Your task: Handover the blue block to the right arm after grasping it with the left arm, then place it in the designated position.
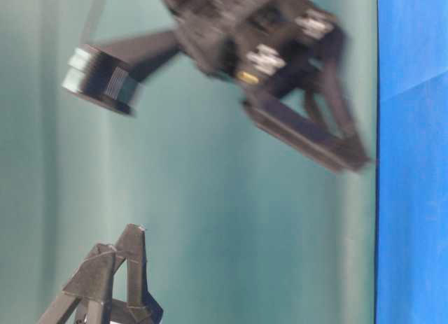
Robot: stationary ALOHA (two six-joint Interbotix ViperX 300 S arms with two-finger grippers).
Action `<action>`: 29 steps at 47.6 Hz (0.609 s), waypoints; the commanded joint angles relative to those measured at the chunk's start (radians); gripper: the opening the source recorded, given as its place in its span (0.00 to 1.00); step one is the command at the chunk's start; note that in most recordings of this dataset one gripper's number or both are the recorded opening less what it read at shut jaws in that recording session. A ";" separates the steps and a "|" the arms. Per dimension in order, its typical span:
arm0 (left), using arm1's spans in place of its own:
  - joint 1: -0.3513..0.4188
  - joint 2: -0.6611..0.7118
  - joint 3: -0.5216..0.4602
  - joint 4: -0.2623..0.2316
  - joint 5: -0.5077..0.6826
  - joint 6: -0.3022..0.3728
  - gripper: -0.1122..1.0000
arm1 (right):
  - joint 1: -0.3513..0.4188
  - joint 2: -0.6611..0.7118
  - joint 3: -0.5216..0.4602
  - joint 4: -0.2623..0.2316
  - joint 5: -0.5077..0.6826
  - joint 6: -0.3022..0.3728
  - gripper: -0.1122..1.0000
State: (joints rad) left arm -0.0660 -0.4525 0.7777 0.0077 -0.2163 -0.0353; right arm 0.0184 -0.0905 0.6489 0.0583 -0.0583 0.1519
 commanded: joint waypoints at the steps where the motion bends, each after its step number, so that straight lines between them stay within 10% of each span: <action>1: -0.003 -0.006 -0.028 0.002 -0.008 0.002 0.94 | 0.000 -0.095 -0.003 -0.005 0.034 -0.003 0.77; 29: -0.003 -0.006 -0.032 0.002 -0.009 0.002 0.94 | 0.000 -0.420 0.038 -0.028 0.244 -0.006 0.77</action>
State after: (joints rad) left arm -0.0660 -0.4525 0.7731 0.0077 -0.2163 -0.0353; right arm 0.0184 -0.4771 0.6903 0.0322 0.1825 0.1442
